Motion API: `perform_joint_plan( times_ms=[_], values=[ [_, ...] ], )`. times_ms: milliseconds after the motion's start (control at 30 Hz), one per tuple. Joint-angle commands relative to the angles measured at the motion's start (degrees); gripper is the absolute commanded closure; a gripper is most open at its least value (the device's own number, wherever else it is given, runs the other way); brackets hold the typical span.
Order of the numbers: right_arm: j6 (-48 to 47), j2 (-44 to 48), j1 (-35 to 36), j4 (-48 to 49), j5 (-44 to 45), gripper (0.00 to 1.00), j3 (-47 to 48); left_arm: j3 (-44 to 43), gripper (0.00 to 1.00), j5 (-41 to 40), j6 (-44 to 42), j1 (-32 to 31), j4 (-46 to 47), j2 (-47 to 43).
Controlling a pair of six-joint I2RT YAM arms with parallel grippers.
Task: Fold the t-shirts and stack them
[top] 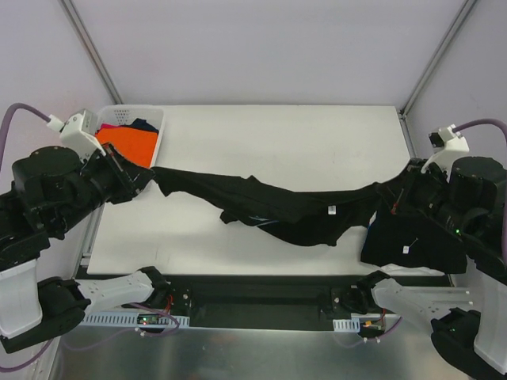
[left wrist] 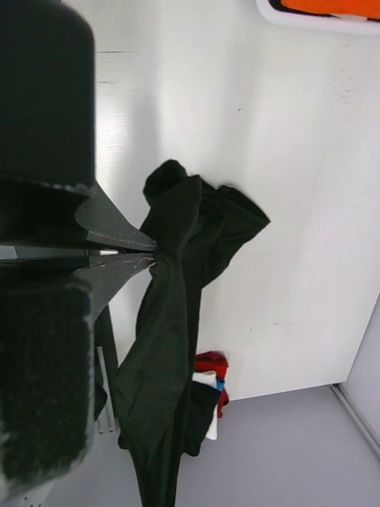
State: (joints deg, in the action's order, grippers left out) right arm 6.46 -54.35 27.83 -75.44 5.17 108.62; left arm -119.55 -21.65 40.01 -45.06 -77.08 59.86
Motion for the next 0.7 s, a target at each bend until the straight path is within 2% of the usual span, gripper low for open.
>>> perform_joint_plan(
  times_ms=[0,133,233,667],
  values=[
    [-1.0,1.7,-0.2,-2.8,4.2,0.99,1.7,3.0,1.0,-3.8,-1.1,-0.3,-9.2,-3.9],
    [-1.3,3.5,-0.2,-4.5,7.0,0.99,3.1,4.5,1.0,-6.8,0.1,-0.2,-9.1,-7.3],
    [-1.5,3.5,-0.2,-6.7,8.3,0.99,5.6,2.1,1.0,-8.6,-0.8,-0.3,-9.8,-7.3],
    [-1.8,-0.7,-0.2,-8.1,7.9,0.99,15.1,-16.2,1.0,-7.5,-5.6,-0.3,-6.5,5.2]
  ],
)
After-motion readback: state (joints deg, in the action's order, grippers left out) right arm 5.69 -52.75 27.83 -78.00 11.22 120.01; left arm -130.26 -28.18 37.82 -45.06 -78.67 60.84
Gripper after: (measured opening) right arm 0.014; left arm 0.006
